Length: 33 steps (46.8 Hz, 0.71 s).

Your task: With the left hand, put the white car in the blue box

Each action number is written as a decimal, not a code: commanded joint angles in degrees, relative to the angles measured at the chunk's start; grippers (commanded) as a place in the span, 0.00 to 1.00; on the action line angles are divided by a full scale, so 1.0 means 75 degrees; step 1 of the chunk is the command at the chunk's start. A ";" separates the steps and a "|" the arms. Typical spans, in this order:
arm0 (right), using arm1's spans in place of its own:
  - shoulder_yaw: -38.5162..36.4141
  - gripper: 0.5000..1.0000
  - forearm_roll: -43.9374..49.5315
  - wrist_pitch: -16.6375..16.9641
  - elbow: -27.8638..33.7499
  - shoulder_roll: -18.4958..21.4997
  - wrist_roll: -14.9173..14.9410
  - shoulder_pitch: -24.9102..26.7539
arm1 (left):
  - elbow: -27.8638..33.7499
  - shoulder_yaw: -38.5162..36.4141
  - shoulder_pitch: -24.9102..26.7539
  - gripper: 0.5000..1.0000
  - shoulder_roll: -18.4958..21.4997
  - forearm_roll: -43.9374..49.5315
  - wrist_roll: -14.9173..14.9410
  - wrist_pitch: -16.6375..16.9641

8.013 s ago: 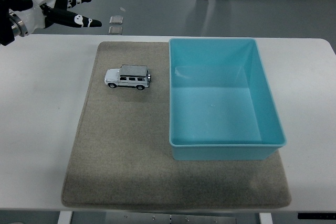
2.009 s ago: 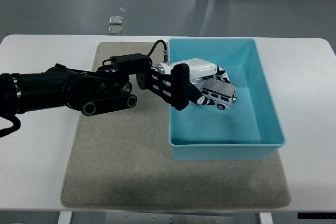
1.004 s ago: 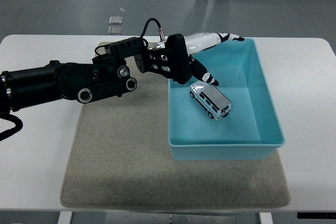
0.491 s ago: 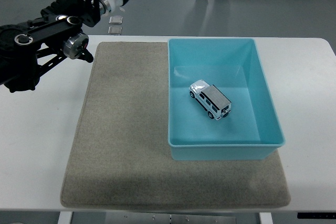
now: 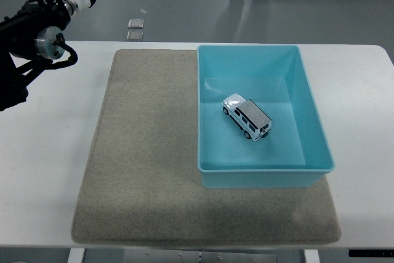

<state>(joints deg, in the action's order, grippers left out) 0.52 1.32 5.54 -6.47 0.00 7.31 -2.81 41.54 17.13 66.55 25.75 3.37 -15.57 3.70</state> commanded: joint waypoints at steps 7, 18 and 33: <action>0.0001 0.87 0.0000 0.0000 -0.0004 0.0000 -0.0002 0.0000 | -0.0793 0.1056 -0.0517 1.00 -0.0094 0.0055 -0.0256 -0.0833; 0.0001 0.87 0.0000 0.0000 0.0008 0.0000 -0.0002 0.0000 | -0.0851 0.1384 -0.0998 1.00 -0.0106 0.0055 -0.0537 -0.1559; 0.0001 0.87 0.0000 0.0000 -0.0004 0.0000 -0.0002 0.0000 | -0.0852 0.1842 -0.1759 1.00 -0.0246 0.0079 -0.0502 -0.1864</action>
<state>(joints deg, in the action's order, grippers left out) 0.52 1.32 5.54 -6.48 0.00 7.33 -2.81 35.15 30.87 54.51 24.00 3.88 -19.38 -9.91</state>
